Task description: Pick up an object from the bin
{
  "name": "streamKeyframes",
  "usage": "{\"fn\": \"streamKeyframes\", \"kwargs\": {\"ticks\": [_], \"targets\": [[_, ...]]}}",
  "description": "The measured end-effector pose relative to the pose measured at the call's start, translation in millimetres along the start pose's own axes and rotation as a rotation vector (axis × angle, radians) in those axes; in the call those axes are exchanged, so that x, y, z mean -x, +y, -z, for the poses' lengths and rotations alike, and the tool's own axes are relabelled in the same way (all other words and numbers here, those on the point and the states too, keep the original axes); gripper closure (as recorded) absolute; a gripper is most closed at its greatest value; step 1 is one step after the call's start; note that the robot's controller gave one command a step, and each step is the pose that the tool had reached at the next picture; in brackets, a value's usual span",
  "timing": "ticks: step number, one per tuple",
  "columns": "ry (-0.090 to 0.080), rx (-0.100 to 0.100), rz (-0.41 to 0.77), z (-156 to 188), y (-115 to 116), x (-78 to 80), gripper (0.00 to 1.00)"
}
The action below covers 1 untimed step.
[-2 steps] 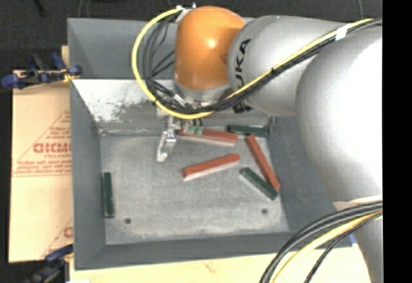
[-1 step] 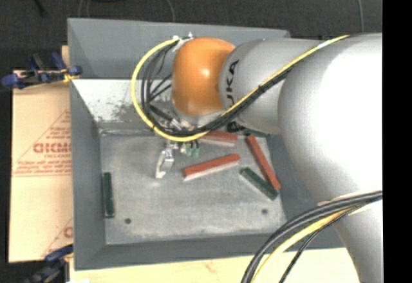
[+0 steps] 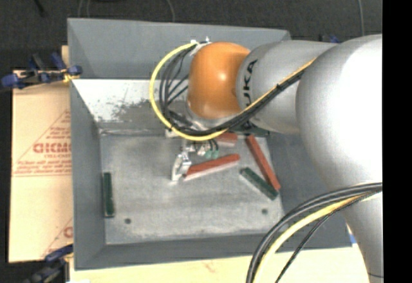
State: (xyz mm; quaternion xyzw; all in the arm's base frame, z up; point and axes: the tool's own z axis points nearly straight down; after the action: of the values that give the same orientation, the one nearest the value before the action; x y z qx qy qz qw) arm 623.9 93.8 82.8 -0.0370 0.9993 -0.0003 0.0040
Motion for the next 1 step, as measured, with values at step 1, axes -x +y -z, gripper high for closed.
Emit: {"fn": "streamKeyframes", "kwargs": {"ticks": [1], "targets": [[-0.002,0.009,-0.034,-4.0,-20.1,-4.9,0.0]]}}
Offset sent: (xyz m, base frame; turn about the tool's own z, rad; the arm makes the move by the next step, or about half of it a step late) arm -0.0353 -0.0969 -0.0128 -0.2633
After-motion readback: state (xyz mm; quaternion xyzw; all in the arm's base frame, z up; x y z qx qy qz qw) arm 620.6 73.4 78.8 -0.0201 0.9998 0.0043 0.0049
